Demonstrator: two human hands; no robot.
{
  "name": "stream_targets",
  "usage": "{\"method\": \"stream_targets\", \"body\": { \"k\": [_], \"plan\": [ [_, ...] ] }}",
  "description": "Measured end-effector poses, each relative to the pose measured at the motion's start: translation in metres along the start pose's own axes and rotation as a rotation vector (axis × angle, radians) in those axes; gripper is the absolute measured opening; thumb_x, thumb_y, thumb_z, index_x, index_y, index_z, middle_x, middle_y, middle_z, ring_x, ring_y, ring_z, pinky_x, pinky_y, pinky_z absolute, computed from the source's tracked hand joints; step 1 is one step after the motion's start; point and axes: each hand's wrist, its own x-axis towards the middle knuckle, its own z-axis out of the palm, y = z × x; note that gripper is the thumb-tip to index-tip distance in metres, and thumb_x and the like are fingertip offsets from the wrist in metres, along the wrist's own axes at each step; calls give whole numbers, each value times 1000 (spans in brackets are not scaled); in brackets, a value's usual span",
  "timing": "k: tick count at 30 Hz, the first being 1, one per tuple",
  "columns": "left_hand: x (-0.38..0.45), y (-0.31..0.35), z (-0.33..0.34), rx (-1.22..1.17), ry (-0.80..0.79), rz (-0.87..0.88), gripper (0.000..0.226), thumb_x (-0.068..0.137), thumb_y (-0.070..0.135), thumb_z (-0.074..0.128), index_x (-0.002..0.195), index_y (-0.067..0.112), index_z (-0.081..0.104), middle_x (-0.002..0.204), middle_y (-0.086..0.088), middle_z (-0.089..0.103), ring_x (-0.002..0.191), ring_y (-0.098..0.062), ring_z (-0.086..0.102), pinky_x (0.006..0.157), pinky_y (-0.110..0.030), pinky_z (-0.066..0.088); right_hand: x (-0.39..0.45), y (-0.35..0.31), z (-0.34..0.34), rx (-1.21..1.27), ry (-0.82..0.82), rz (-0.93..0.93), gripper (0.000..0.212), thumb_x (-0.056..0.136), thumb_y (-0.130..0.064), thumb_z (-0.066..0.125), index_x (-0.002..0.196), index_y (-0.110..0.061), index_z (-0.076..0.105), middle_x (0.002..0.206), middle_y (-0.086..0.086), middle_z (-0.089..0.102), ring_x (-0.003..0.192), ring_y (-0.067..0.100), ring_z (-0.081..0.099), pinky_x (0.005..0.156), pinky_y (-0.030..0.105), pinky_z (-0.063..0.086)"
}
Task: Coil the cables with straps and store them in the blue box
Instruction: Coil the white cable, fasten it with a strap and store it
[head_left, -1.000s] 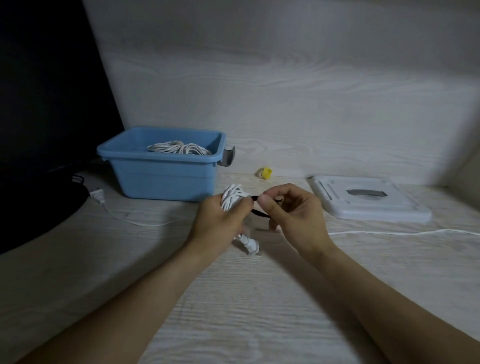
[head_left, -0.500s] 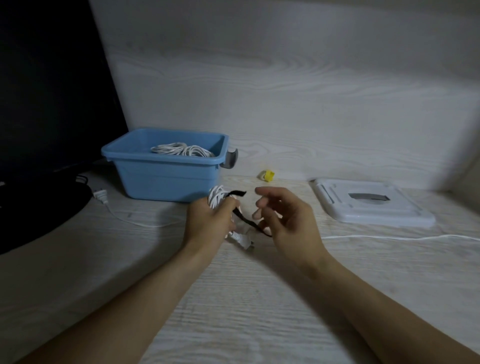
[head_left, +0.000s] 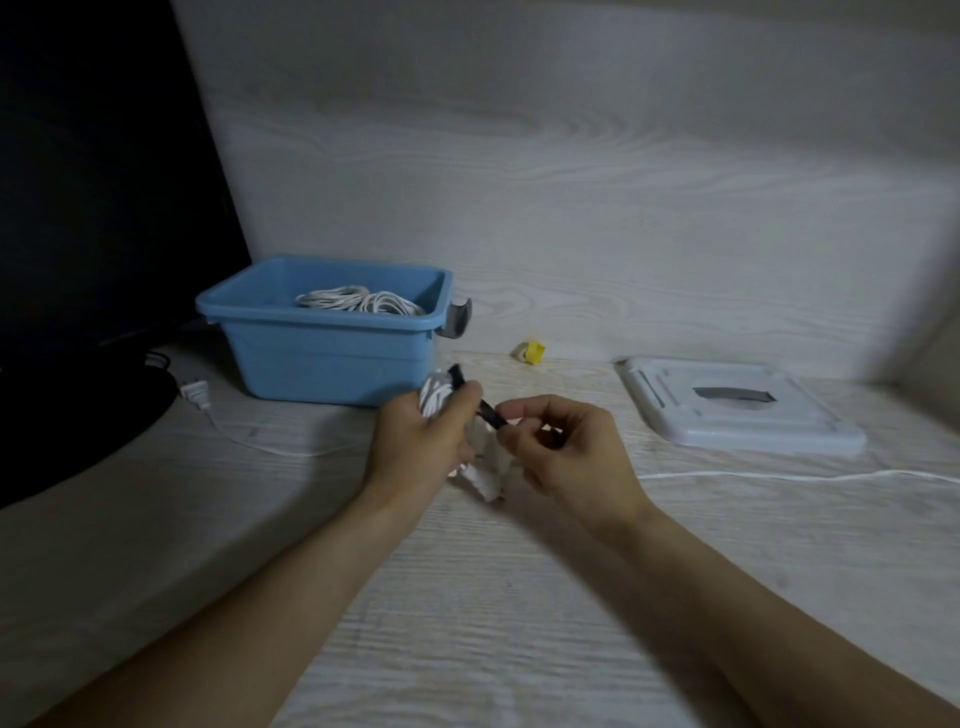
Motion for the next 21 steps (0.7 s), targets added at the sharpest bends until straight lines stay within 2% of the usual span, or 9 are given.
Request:
{"method": "stream_targets", "body": {
  "k": [3,6,8,10,12,14,17,19,21],
  "plan": [
    [6,0,-5,-15,55,0,43,90,16,67,51,18,50,39,10,44,35,-3,41,43,-19,37,5,-5,-7,-174,52,-39,16,85,3,65,79,-6,76,48,-14,52,40,0,39,43,14,32],
    [8,-1,-8,-12,-5,22,44,93,17,64,52,18,48,40,10,42,35,-3,38,42,-18,33,4,-8,-6,-157,62,-49,12,83,-7,76,71,-5,73,47,-12,49,43,4,37,45,20,32],
    [4,-1,-5,17,-96,41,39,96,18,60,59,15,48,42,9,43,37,-4,39,43,-18,33,-1,-9,-2,-127,-2,-84,20,82,-15,79,74,1,71,48,-11,54,45,5,42,47,20,36],
    [-1,-4,1,6,-173,45,36,99,16,55,64,13,46,43,8,41,39,-7,38,45,-21,32,-6,-9,2,-75,-37,-80,20,86,-12,75,78,6,68,52,-8,61,47,3,51,49,17,41],
    [-3,-5,3,-2,-209,46,36,100,15,52,66,13,43,44,5,37,40,-10,33,46,-24,29,-8,-8,4,-70,-39,-48,14,90,-7,69,80,2,69,57,-8,65,50,2,57,48,17,45],
    [-3,-5,3,-4,-223,49,37,101,15,50,65,14,41,45,4,35,42,-11,32,46,-26,29,-7,-7,4,-91,-31,-14,5,92,-8,67,92,-4,70,68,-2,68,54,5,60,48,20,47],
    [-4,-5,2,-15,-243,45,34,102,15,49,69,12,42,45,4,34,41,-10,32,45,-26,30,-5,-6,2,-67,-16,-5,23,88,-13,72,111,-12,68,82,7,68,59,10,66,48,22,49],
    [-4,-6,3,-24,-271,34,33,102,16,49,70,10,43,45,3,34,43,-12,32,46,-28,30,-5,-6,3,-76,-11,-66,19,88,-12,73,106,-8,70,82,8,71,63,11,69,53,22,51],
    [-5,-5,2,-26,-302,28,37,101,16,49,65,13,42,45,2,33,44,-14,31,47,-29,29,-6,-6,3,-12,-18,-87,9,89,-4,70,94,3,67,73,6,72,63,8,68,59,16,50]
  ]
}}
